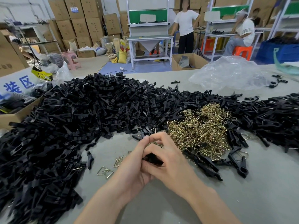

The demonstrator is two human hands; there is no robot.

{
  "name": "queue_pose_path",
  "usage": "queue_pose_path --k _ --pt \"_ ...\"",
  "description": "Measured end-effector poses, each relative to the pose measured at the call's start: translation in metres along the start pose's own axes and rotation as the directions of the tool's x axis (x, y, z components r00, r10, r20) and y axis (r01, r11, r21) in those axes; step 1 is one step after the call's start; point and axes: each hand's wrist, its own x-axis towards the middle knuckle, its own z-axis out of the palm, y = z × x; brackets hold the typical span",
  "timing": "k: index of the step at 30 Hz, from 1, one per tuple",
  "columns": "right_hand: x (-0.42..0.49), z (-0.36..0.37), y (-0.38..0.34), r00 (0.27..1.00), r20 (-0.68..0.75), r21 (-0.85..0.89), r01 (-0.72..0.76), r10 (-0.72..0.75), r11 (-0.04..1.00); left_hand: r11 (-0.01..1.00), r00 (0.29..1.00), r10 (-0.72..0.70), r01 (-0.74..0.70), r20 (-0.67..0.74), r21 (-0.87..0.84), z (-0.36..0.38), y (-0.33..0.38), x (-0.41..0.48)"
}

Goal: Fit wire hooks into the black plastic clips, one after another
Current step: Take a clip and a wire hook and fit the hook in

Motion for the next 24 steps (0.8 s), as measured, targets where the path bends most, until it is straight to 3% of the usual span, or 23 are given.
queue_pose_path --k 8,18,21,24 --pt "-0.001 0.001 0.002 0.999 -0.010 0.010 0.035 -0.035 0.999 0.996 0.999 0.002 -0.005 -0.037 -0.084 0.002 -0.003 0.001" --pt "0.000 -0.010 0.005 0.979 -0.168 -0.220 0.078 -0.116 0.972 0.999 0.999 0.036 -0.036 0.032 0.021 -0.007 0.000 0.007" --pt "-0.002 -0.015 0.009 0.961 -0.276 -0.162 -0.072 0.025 0.984 0.998 0.998 0.058 -0.058 0.017 0.001 -0.012 0.002 0.008" --pt "-0.008 -0.028 0.013 0.882 -0.389 0.124 -0.238 0.268 0.963 0.996 0.996 0.085 -0.086 -0.023 -0.011 -0.014 0.002 0.009"
